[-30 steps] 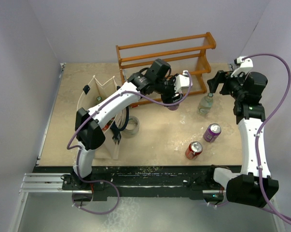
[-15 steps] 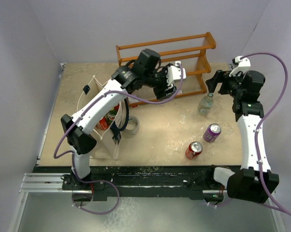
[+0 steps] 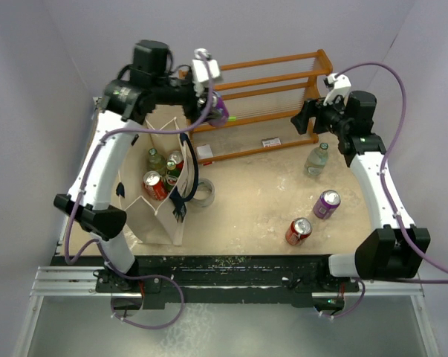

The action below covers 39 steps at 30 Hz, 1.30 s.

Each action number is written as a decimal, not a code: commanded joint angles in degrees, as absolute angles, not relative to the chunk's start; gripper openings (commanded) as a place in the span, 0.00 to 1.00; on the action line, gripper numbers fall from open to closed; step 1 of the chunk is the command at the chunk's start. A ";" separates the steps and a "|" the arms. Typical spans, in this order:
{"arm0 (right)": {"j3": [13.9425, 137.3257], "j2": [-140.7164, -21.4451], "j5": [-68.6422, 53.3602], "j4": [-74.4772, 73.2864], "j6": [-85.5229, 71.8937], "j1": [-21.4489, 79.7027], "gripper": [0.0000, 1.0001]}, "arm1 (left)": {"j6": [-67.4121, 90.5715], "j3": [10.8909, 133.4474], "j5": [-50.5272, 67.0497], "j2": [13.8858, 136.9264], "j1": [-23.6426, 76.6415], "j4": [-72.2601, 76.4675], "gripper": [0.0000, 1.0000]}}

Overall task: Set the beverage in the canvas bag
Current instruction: Pick up the drink from the center of the board, then place the drink in the canvas bag.

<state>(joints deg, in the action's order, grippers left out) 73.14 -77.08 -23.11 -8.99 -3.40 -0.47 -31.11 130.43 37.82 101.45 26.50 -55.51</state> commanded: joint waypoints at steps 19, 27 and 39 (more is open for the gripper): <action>92.13 -94.77 -20.96 -8.99 0.48 17.05 0.89 | -40.40 97.95 51.58 66.41 -0.26 -66.73 0.00; 89.82 -94.23 -21.73 -7.18 -1.59 17.84 0.89 | -39.48 89.56 44.48 63.52 -0.35 -68.32 0.00; 86.54 -91.96 -21.61 -6.44 -2.55 18.02 0.90 | -45.79 91.70 42.83 65.78 -0.35 -84.22 0.00</action>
<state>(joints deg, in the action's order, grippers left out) 87.44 -95.00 -20.95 -8.69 -1.98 17.63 -41.54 86.63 39.48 66.41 0.01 -77.78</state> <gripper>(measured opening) 0.893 0.700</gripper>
